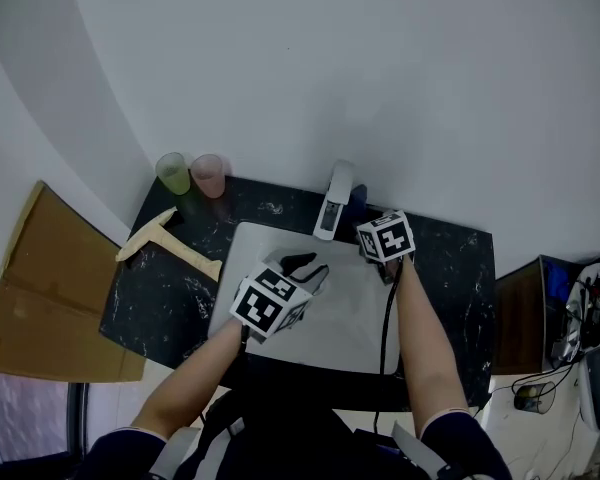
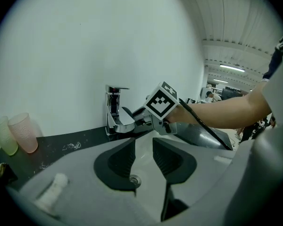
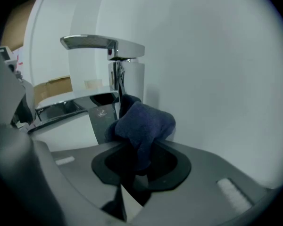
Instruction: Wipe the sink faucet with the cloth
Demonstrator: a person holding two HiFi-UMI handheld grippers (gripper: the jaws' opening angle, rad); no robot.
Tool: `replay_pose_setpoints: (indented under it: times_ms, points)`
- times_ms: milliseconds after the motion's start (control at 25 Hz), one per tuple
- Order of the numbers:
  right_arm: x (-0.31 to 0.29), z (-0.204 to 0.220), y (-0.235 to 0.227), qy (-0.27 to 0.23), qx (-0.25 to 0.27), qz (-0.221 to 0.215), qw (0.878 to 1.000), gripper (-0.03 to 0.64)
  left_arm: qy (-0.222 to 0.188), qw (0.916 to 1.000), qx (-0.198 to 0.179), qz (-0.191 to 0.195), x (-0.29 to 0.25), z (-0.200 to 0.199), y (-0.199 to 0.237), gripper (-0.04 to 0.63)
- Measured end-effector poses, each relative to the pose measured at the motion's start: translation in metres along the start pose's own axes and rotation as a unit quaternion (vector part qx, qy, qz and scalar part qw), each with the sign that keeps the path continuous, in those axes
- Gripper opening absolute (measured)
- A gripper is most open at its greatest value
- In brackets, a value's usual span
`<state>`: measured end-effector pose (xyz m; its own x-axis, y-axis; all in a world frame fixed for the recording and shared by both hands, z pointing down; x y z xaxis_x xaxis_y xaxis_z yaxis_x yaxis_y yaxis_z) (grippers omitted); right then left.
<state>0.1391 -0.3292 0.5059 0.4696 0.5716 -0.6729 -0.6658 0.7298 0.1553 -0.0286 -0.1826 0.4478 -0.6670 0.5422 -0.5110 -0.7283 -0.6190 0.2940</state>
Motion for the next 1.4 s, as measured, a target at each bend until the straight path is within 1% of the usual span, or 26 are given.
replay_pose_setpoints:
  times_ms: [120,400,720,880,1040,1200,1400]
  points:
    - [0.012,-0.009,-0.001,-0.026,-0.012,0.01,1.0,0.098,-0.001,1.0,0.001,0.004,0.0,-0.001,-0.001,0.12]
    - [0.045,-0.043,-0.006,-0.077,-0.004,0.052,0.996,0.098,-0.003,0.9998,-0.001,0.019,0.003,-0.002,-0.005,0.12]
    - [0.09,-0.072,-0.002,-0.138,-0.007,0.085,0.987,0.098,-0.029,0.9991,0.003,0.03,0.015,-0.011,0.0,0.118]
    - [0.118,-0.075,0.016,-0.19,-0.03,0.085,0.978,0.098,-0.052,0.9981,0.008,0.03,0.024,-0.018,0.006,0.117]
    - [0.142,-0.073,0.037,-0.226,-0.045,0.091,0.969,0.098,-0.072,0.997,0.0,0.028,0.03,-0.026,0.008,0.111]
    - [0.159,-0.065,0.06,-0.246,-0.068,0.097,0.962,0.098,-0.091,0.9955,-0.012,0.023,0.036,-0.033,0.005,0.073]
    - [0.163,-0.052,0.086,-0.254,-0.1,0.109,0.956,0.1,-0.098,0.9949,-0.016,0.021,0.042,-0.033,0.007,0.044]
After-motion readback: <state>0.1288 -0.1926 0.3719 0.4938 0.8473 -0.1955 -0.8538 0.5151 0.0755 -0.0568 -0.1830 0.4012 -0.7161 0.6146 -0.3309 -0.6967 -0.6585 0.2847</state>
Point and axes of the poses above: the fingertips, and each gripper's own axes: x backward along the fingers, y to its left, z out of its underside, the point moved 9 cm from there along x, backward along the fingers, and after that the axes turned 9 degrees about x, right-handed, at the moved point
